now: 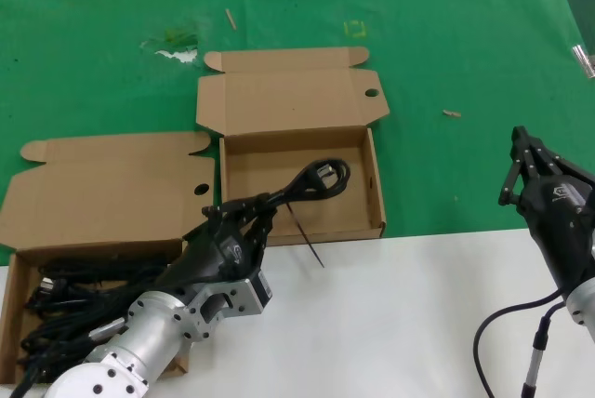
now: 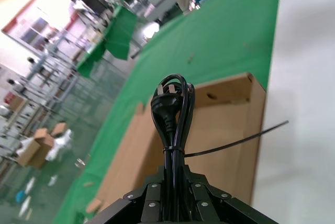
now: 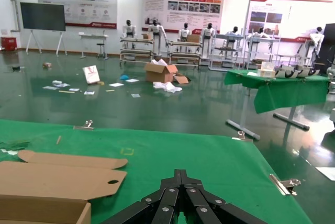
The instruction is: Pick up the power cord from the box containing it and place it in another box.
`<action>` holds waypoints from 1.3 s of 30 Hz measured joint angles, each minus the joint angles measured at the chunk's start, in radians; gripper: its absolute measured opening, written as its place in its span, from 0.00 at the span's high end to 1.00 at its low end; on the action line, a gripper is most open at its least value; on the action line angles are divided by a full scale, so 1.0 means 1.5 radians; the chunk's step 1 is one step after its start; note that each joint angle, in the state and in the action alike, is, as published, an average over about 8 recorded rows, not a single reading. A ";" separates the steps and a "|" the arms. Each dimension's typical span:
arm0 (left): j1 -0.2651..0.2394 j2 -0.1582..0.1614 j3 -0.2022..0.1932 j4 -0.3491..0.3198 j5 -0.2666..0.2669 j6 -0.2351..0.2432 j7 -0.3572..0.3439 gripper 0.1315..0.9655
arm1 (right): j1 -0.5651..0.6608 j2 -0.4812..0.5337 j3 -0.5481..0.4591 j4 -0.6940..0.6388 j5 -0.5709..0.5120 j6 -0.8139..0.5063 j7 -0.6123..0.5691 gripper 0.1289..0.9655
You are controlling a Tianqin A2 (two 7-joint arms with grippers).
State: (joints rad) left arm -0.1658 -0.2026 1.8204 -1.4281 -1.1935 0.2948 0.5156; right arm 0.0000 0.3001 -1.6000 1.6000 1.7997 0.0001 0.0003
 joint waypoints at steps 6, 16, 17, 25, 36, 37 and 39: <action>-0.009 0.003 0.002 0.016 0.043 0.004 -0.042 0.92 | 0.000 0.000 0.000 0.000 0.000 0.000 0.000 0.99; -0.034 -0.003 0.041 0.037 0.008 -0.051 -0.030 0.88 | 0.000 0.000 0.000 0.000 0.000 0.000 0.000 0.99; -0.037 0.000 0.041 0.041 0.010 -0.054 -0.031 0.88 | 0.000 0.000 0.000 0.000 0.000 0.000 0.000 0.99; -0.056 0.017 0.035 0.074 0.021 -0.067 -0.050 0.82 | 0.000 0.000 0.000 0.000 0.000 0.000 0.000 0.99; -0.043 -0.009 0.026 0.020 -0.077 -0.068 -0.077 0.62 | 0.000 0.000 0.000 0.000 0.000 0.000 0.000 0.99; -0.038 -0.014 0.019 0.005 -0.100 -0.069 -0.079 0.59 | 0.000 0.000 0.000 0.000 0.000 0.000 0.000 0.99; -0.025 -0.020 0.000 -0.028 -0.143 -0.072 -0.086 0.54 | 0.000 0.000 0.000 0.000 0.000 0.000 0.000 0.99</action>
State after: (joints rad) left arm -0.2039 -0.2333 1.8205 -1.4698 -1.4085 0.1874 0.3867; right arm 0.0000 0.3000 -1.6000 1.6000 1.7998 0.0001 0.0003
